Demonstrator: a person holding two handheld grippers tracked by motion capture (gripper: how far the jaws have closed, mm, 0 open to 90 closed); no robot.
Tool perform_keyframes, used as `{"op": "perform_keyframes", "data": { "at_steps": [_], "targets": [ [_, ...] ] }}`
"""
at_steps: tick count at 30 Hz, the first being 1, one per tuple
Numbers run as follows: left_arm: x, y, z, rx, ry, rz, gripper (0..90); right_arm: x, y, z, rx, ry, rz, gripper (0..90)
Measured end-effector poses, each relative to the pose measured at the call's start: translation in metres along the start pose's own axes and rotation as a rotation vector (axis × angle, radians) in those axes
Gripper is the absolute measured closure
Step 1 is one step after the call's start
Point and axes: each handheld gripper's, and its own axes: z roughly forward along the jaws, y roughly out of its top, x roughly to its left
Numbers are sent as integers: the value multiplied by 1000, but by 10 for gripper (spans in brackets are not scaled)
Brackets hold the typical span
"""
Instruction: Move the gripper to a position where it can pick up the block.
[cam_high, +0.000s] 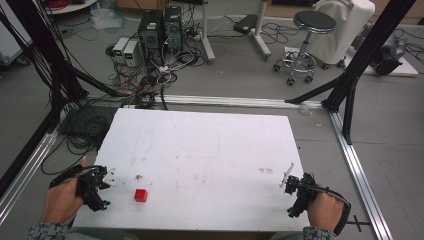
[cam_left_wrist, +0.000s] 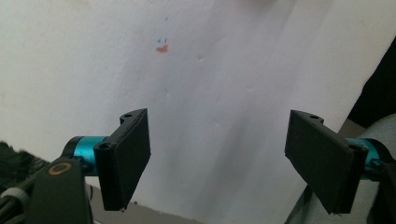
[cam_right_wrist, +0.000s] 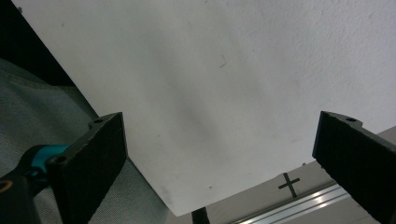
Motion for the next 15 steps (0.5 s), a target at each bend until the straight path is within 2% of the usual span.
{"op": "perform_keyframes", "data": {
  "at_steps": [5, 8, 15],
  "targets": [
    [2, 10, 3, 0, -9, 56, 226, 0, 0, 0, -12, -1, 0, 23],
    [3, 16, 5, 23, -16, 92, 226, 0, -1, 0, -7, 1, 0, 23],
    [3, 27, 6, 29, -29, 148, 228, -1, -2, 0, -13, 5, -2, 23]
  ]
}}
